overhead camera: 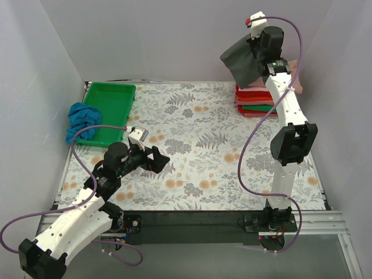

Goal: Fold and stack the t-shirts
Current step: Neatly place the folded tshirt to the corner, then reset both grippers

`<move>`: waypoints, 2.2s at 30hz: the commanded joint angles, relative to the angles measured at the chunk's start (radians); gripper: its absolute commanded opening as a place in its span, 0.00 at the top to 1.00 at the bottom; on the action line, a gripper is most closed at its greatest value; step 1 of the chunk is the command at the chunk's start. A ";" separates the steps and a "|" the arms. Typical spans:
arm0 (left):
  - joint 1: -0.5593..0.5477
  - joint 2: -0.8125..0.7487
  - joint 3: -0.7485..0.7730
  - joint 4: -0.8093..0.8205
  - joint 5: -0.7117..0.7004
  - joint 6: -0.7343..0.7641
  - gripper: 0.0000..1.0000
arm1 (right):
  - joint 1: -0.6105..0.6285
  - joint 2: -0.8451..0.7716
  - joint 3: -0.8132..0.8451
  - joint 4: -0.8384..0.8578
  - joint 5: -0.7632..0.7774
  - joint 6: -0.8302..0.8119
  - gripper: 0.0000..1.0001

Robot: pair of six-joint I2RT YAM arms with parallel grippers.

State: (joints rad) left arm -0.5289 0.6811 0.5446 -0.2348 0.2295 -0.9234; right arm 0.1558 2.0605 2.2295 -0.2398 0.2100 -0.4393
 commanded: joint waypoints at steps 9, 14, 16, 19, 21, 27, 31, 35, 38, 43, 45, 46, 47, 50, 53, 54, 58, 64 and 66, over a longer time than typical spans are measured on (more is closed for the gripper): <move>0.004 0.005 -0.008 0.012 0.018 0.006 0.08 | -0.065 -0.002 0.001 0.117 0.071 0.001 0.99; 0.004 0.005 -0.008 0.012 0.021 0.008 0.08 | -0.102 -0.005 -0.022 0.117 0.077 0.013 0.99; 0.003 0.006 -0.008 0.014 0.021 0.006 0.08 | -0.113 -0.003 -0.030 0.117 0.081 0.017 0.99; 0.003 0.005 -0.006 0.012 0.021 0.008 0.08 | -0.136 0.006 -0.045 0.117 0.078 0.027 0.99; 0.003 0.006 -0.006 0.014 0.022 0.009 0.08 | -0.145 0.016 -0.053 0.119 0.081 0.024 0.99; 0.004 0.003 -0.006 0.012 0.024 0.008 0.08 | -0.179 0.061 -0.077 0.163 0.123 0.001 0.99; 0.004 0.008 -0.006 0.012 0.028 0.008 0.08 | -0.182 0.107 -0.083 0.230 0.155 -0.059 0.77; 0.004 0.008 -0.008 0.014 0.033 0.008 0.08 | -0.182 0.164 -0.090 0.339 0.248 -0.119 0.41; 0.004 0.008 -0.008 0.014 0.031 0.003 0.08 | -0.190 0.168 -0.094 0.361 0.296 -0.109 0.27; 0.003 0.006 -0.005 0.012 0.030 0.003 0.08 | -0.190 0.113 -0.103 0.280 0.212 -0.050 0.25; 0.004 0.002 -0.005 0.012 0.025 0.000 0.08 | -0.188 0.055 -0.137 0.211 0.096 -0.029 0.24; 0.003 -0.005 -0.003 0.012 0.019 0.000 0.08 | -0.188 0.029 -0.157 0.197 0.054 -0.029 0.24; 0.004 -0.008 -0.005 0.014 0.016 -0.002 0.08 | -0.187 -0.026 -0.177 0.171 -0.060 -0.027 0.24; 0.004 -0.031 -0.003 0.012 0.001 -0.003 0.08 | -0.188 -0.144 -0.249 0.080 -0.292 -0.030 0.23; 0.003 -0.064 0.001 0.011 -0.022 -0.014 0.08 | -0.187 -0.254 -0.287 -0.051 -0.566 -0.033 0.15; 0.003 -0.072 0.005 0.006 -0.028 -0.020 0.08 | -0.188 -0.278 -0.292 -0.106 -0.654 -0.044 0.11; 0.003 -0.098 0.073 -0.044 -0.091 -0.129 0.08 | -0.193 -0.429 -0.376 -0.375 -0.885 -0.029 0.07; 0.004 -0.097 0.230 -0.191 -0.263 -0.250 0.03 | -0.226 -0.753 -0.782 -0.279 -0.589 0.128 0.01; 0.003 -0.083 0.262 -0.245 -0.309 -0.275 0.02 | -0.228 -0.916 -0.980 -0.155 -0.461 0.219 0.01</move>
State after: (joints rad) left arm -0.5289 0.5938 0.7452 -0.3763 0.0444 -1.1248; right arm -0.0597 1.2579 1.4273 -0.4568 -0.4442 -0.3649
